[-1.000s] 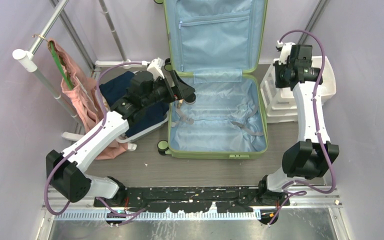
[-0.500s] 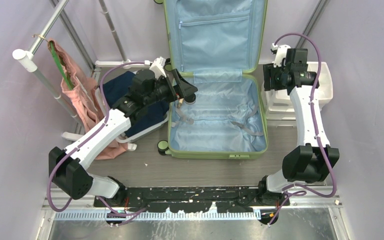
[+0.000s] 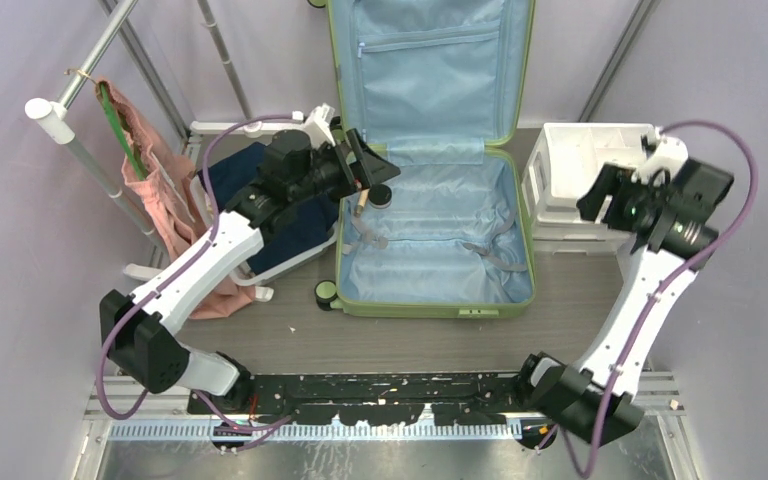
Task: Open, take out, and arrange the luggage
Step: Adjust the luggage at the center of the board.
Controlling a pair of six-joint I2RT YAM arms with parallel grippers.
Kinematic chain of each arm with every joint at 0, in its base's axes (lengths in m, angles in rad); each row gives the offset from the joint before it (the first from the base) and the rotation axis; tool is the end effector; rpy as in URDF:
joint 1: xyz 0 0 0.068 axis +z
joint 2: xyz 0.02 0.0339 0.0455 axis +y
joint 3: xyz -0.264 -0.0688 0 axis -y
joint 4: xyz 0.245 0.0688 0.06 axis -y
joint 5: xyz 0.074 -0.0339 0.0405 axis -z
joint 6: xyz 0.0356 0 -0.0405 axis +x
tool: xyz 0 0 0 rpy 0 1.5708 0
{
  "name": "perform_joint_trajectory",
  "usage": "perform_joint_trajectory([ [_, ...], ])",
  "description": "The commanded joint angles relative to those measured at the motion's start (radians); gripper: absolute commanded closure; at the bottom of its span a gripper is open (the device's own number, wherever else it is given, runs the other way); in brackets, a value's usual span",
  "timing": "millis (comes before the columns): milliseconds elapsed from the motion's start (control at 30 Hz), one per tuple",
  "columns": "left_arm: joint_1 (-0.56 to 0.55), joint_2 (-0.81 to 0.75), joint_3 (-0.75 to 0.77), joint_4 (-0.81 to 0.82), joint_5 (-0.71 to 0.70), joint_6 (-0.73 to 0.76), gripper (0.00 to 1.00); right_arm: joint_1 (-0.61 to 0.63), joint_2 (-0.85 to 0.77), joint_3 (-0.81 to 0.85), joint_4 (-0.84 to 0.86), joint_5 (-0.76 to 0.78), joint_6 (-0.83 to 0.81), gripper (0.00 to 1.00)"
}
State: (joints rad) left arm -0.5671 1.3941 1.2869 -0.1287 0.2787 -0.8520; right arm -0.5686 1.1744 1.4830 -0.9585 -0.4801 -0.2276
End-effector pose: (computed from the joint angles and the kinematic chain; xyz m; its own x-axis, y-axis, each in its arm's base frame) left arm 0.2721 -0.1849 0.3815 -0.6883 -0.4195 -0.5919 0.3403 0.5338 -0.7741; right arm 0.1920 -0.1032 0.4247 -0.5346 0.1041 -0.8387 0.0483 0.9945 0.0926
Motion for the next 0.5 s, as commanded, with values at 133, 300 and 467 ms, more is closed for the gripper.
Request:
perform_joint_trajectory([
  [133,-0.092,0.178,0.248,-0.019,0.004,0.050,0.14,-0.122,-0.128,-0.377,0.152,-0.065,0.185,0.30],
  [300,-0.196,0.360,0.473,-0.137,-0.196,0.073,0.14,-0.133,-0.108,-0.457,0.239,0.001,0.186,0.31],
  [467,-0.290,0.608,0.807,-0.295,-0.373,0.071,0.14,-0.215,-0.037,-0.471,0.266,-0.012,0.144,0.31],
])
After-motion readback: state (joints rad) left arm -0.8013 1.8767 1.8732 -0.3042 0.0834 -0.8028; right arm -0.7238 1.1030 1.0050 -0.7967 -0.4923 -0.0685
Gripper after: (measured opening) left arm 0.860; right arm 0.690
